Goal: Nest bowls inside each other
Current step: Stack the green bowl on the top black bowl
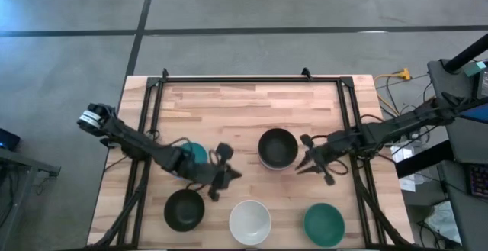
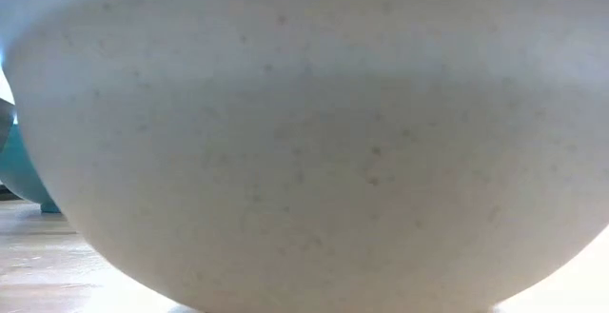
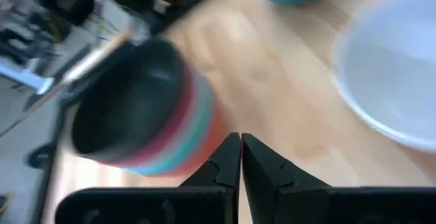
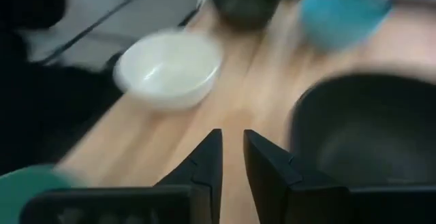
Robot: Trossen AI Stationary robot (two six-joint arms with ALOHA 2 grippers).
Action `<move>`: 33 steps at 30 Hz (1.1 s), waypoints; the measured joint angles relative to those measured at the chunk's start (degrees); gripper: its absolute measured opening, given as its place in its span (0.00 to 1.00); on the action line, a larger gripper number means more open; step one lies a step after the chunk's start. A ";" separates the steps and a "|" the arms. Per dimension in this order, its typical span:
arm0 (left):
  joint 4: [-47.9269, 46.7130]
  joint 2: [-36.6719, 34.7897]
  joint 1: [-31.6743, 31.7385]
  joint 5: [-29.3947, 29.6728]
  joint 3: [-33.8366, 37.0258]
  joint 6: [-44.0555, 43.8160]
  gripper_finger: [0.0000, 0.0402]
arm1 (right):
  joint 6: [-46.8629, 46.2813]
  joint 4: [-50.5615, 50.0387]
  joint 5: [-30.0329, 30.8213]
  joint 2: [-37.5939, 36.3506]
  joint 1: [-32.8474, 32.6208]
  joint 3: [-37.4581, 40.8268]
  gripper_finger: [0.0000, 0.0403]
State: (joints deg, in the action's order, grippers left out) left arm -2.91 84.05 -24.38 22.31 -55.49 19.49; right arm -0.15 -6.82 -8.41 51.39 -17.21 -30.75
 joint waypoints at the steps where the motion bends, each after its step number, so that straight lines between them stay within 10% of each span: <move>1: 0.47 0.00 -1.07 0.00 1.30 -0.75 0.00 | -2.30 -5.47 -1.06 0.36 -0.67 -2.36 0.15; 18: 0.91 -2.56 -3.50 6.73 6.41 -2.79 0.00 | -29.26 -26.62 5.27 14.29 -23.20 -17.48 0.41; 33: 3.84 -2.58 -3.39 6.73 6.41 -2.62 0.00 | -29.90 -35.40 8.53 33.64 -28.33 -25.36 0.35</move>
State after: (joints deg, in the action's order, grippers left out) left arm 0.94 81.47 -27.77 29.04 -49.08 16.86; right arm -30.04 -42.22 0.12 85.03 -45.54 -56.11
